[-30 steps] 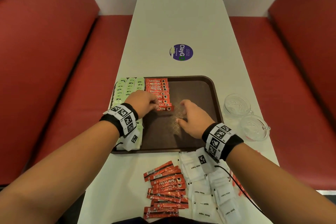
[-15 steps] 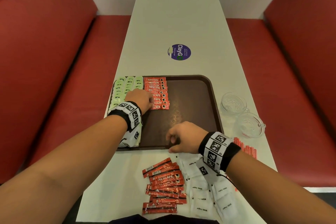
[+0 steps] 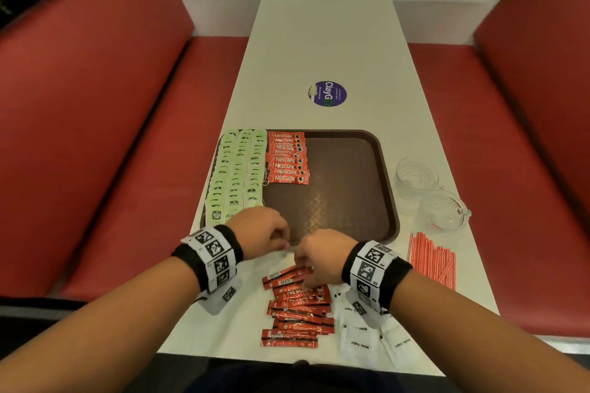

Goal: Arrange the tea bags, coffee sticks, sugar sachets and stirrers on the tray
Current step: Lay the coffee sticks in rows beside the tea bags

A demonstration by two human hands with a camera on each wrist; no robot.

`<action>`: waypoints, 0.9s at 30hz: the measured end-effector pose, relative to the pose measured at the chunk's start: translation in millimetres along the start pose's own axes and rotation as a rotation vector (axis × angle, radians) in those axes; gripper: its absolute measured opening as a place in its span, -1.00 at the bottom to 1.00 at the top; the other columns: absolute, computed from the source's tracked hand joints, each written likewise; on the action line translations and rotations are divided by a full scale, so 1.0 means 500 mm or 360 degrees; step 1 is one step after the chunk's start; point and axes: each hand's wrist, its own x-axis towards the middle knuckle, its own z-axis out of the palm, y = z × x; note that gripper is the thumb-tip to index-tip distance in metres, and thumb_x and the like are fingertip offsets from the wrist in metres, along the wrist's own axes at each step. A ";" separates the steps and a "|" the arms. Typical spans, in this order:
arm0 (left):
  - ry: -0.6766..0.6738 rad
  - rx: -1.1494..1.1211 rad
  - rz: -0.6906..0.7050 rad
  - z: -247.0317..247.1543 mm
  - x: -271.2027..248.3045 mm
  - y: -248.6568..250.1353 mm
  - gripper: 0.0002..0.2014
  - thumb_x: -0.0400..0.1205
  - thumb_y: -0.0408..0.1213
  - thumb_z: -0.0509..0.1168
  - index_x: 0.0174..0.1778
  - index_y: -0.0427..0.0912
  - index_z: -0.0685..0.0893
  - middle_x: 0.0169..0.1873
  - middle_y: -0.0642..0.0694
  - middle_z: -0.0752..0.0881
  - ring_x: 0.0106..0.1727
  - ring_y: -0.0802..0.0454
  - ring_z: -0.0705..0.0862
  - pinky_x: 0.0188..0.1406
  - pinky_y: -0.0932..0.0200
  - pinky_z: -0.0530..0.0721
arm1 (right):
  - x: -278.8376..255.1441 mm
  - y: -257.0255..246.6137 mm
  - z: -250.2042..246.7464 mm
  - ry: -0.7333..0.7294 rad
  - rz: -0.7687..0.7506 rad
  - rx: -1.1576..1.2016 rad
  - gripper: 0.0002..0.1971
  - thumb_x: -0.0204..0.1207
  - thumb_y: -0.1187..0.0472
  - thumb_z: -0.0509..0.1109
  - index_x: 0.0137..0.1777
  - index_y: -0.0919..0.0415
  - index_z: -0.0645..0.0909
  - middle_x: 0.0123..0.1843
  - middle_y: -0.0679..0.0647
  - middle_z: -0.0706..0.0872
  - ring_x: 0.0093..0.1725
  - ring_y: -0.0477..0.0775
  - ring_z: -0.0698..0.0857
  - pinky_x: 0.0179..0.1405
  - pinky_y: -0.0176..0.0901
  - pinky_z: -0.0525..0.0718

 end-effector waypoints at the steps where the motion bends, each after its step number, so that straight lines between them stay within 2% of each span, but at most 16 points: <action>1: -0.0070 0.0005 0.0015 0.017 -0.013 0.002 -0.84 0.61 0.03 0.40 0.01 0.08 0.76 -0.11 0.15 0.64 -0.08 0.16 0.60 -0.07 0.20 0.55 | -0.001 -0.005 0.004 -0.0009 0.0006 -0.0038 -0.63 0.42 -0.14 0.57 0.13 0.02 0.71 0.04 -0.01 0.75 -0.01 0.11 0.69 0.01 0.02 0.72; 5: -0.0216 -0.0002 0.0012 0.074 -0.048 0.013 -0.75 0.57 0.07 0.42 0.07 0.05 0.74 -0.02 0.09 0.70 -0.01 0.09 0.64 -0.01 0.14 0.61 | 0.000 -0.019 0.022 -0.0040 0.0053 -0.0169 -0.60 0.36 -0.16 0.61 0.10 0.01 0.70 0.00 0.01 0.73 -0.04 0.12 0.69 -0.05 -0.02 0.72; 10: -0.0153 -0.0016 -0.0057 0.095 -0.057 0.021 -0.69 0.55 0.06 0.46 0.13 0.02 0.70 0.03 0.08 0.72 0.03 0.08 0.66 0.06 0.09 0.63 | 0.005 -0.025 0.038 0.0028 0.0059 -0.0287 -0.64 0.45 -0.09 0.56 0.18 0.01 0.69 0.08 0.05 0.74 0.08 0.17 0.70 0.07 0.07 0.71; 17: -0.0131 0.0148 -0.0114 0.078 -0.066 0.018 -0.72 0.64 0.02 0.35 0.20 0.00 0.75 0.04 -0.01 0.78 0.05 -0.01 0.70 0.01 0.08 0.67 | 0.009 -0.035 0.029 0.0063 0.0047 -0.0293 -0.70 0.53 0.02 0.48 0.24 0.05 0.68 0.12 0.06 0.74 0.09 0.18 0.70 0.12 0.09 0.71; 20: -0.0042 0.0140 -0.0150 0.072 -0.074 0.007 -0.75 0.68 -0.04 0.28 0.17 -0.01 0.77 0.03 -0.01 0.80 0.04 -0.02 0.72 0.01 0.11 0.65 | 0.006 -0.040 0.020 0.0085 0.0051 -0.0265 -0.87 0.54 0.12 0.38 0.04 0.05 0.70 -0.01 0.05 0.76 -0.03 0.16 0.70 0.02 0.03 0.72; 22: 0.0030 0.0105 -0.0184 0.064 -0.078 -0.002 -0.75 0.70 -0.08 0.25 0.17 -0.02 0.77 0.03 0.00 0.80 0.04 0.00 0.72 -0.01 0.16 0.60 | 0.003 -0.038 0.013 0.0121 0.0075 -0.0203 -0.94 0.51 0.20 0.34 -0.16 0.02 0.61 -0.06 0.04 0.75 -0.06 0.15 0.69 -0.03 -0.01 0.72; 25: 0.0107 -0.0018 -0.0239 0.049 -0.082 -0.018 -0.77 0.71 -0.10 0.26 0.16 -0.01 0.77 0.03 0.03 0.81 0.04 0.05 0.71 0.01 0.19 0.59 | -0.004 -0.026 -0.001 0.0194 0.0085 -0.0063 -0.76 0.50 0.21 0.34 -0.31 -0.02 0.35 -0.07 0.06 0.68 -0.05 0.16 0.65 -0.01 0.06 0.71; 27: 0.0150 -0.0089 -0.0273 0.038 -0.084 -0.028 -0.79 0.71 -0.11 0.27 0.15 0.03 0.77 0.01 0.06 0.81 -0.03 0.11 0.69 -0.03 0.23 0.54 | -0.012 -0.019 -0.013 0.0246 0.0073 0.0003 -0.72 0.50 0.19 0.33 -0.33 -0.03 0.29 -0.10 0.06 0.61 -0.07 0.14 0.61 -0.03 0.06 0.69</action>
